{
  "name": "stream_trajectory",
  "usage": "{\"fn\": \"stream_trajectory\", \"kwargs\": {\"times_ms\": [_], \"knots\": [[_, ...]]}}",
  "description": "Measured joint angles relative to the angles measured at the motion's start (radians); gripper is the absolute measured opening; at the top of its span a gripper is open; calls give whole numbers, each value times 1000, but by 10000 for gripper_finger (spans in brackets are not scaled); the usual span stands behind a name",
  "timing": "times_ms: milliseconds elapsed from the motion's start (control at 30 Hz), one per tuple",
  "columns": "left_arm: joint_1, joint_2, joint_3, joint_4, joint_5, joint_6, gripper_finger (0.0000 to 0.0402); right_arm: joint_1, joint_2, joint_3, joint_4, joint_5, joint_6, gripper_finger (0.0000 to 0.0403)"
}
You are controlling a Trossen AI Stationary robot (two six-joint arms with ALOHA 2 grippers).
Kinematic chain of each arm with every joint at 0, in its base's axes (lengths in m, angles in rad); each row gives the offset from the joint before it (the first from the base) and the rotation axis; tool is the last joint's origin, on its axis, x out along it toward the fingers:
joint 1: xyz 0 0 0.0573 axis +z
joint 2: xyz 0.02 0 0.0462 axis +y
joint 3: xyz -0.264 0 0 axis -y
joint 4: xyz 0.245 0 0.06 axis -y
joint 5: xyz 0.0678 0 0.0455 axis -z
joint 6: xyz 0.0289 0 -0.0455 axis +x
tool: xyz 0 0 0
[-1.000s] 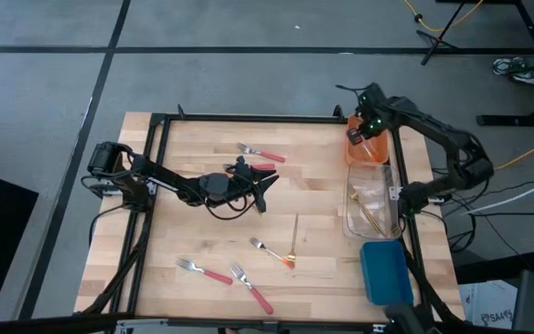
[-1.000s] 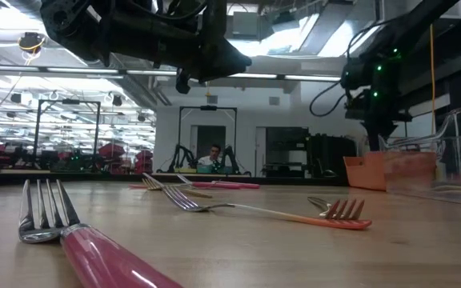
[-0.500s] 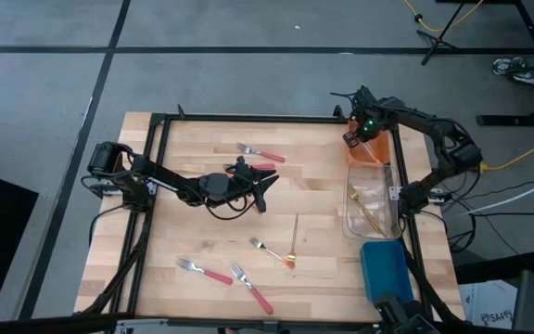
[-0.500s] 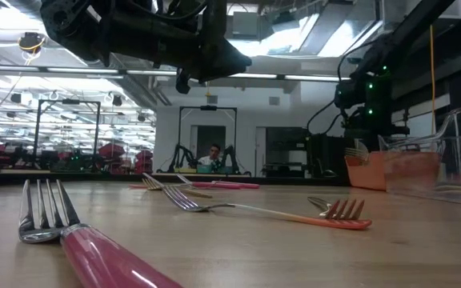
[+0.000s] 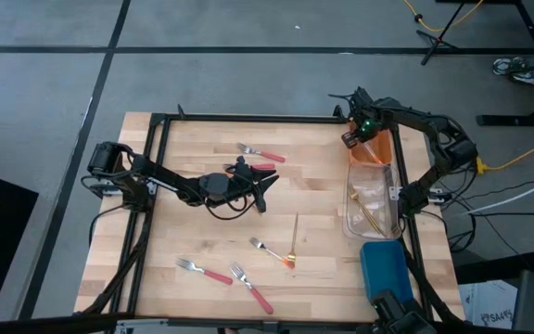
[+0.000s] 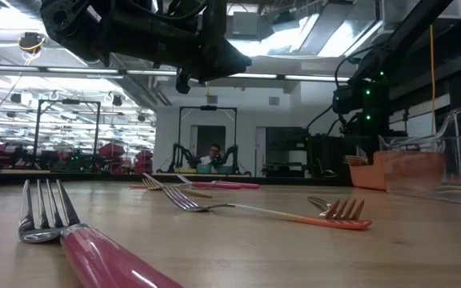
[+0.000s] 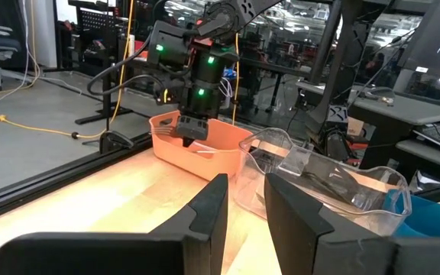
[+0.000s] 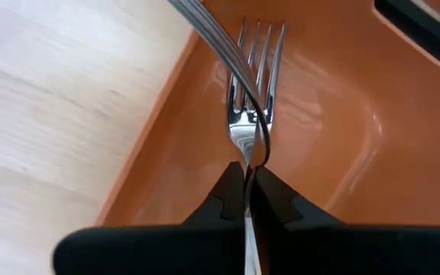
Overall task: Sort silverware by color (type)
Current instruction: Put the orange fork into the orange bin
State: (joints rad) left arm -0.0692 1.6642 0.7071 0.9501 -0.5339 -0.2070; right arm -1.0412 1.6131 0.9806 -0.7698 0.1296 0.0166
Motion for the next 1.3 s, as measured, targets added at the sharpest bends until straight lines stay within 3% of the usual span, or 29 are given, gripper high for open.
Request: {"fn": "stream_trajectory", "kwargs": {"times_ms": [567,1300], "knots": [[-2,0,0,0,0,-1,82,0,0,0,14,19,0,34],[-2,0,0,0,0,-3,81,0,-51,0,-44,11,-22,35]]}}
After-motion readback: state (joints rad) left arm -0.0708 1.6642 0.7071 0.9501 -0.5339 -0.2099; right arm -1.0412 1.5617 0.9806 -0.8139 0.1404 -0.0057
